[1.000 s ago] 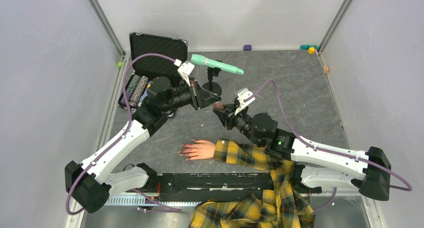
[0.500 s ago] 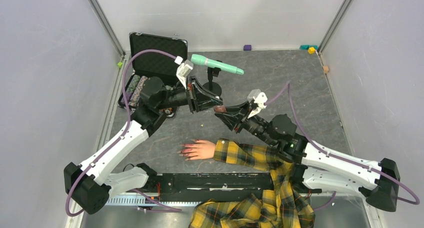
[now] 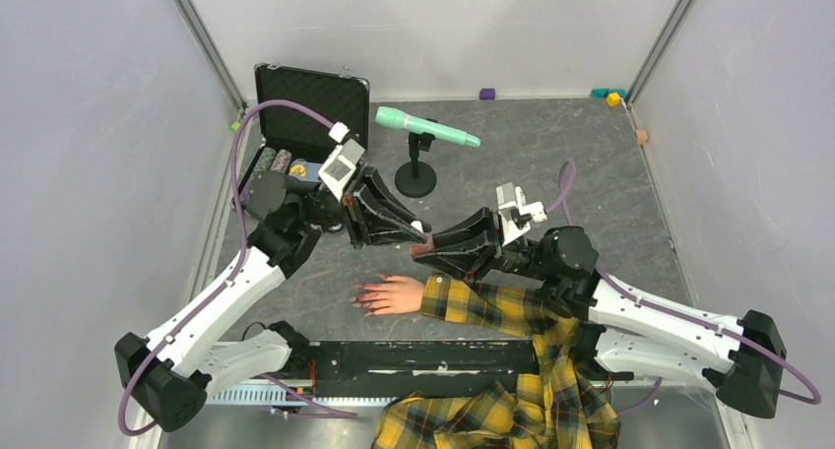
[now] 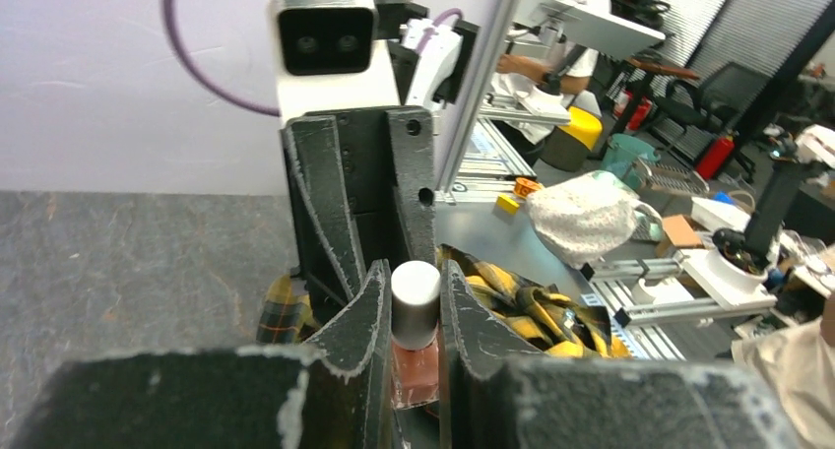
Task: Paint the nails
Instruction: Screw the nail polish bottle, then place the nail polish bottle at the center of the board, then reset both arms
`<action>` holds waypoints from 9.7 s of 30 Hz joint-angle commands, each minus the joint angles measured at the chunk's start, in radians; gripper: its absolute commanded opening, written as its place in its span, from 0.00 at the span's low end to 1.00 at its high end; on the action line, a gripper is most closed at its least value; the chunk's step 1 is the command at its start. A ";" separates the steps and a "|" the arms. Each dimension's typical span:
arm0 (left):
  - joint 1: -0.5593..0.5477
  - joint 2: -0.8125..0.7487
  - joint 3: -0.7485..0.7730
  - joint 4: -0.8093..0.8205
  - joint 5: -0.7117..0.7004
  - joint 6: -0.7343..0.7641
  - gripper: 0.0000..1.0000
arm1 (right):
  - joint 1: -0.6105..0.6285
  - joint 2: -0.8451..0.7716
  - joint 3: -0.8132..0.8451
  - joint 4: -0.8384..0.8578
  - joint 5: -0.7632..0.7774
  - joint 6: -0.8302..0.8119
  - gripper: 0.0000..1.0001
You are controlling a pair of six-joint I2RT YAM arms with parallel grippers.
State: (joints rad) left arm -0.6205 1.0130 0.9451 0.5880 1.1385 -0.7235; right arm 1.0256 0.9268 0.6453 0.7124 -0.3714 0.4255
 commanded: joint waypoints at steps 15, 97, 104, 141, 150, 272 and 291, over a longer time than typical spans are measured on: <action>-0.043 -0.109 0.089 -0.448 -0.128 0.299 1.00 | -0.004 -0.009 0.017 0.057 -0.076 -0.042 0.00; -0.024 -0.095 0.090 -0.423 0.053 0.273 1.00 | -0.029 0.027 0.022 0.078 -0.106 0.013 0.00; -0.012 -0.175 0.078 -0.542 -0.236 0.388 1.00 | -0.028 0.016 0.026 0.015 -0.041 -0.019 0.00; -0.010 -0.141 0.095 -0.542 -0.144 0.377 0.02 | -0.029 0.044 0.056 -0.065 -0.003 -0.056 0.08; -0.009 -0.164 0.103 -0.636 -0.345 0.430 0.02 | -0.029 0.005 0.047 -0.097 0.018 -0.098 0.83; -0.006 -0.404 0.003 -1.298 -1.843 0.453 1.00 | -0.937 -0.656 -0.215 -0.900 0.638 -0.232 0.98; -0.007 -0.602 -0.086 -1.304 -1.803 0.424 1.00 | -0.938 -0.747 -0.306 -0.863 0.673 -0.255 0.98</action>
State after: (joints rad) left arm -0.6296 0.4198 0.8593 -0.7319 -0.6559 -0.2974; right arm 0.0895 0.1715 0.3271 -0.1883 0.2836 0.1844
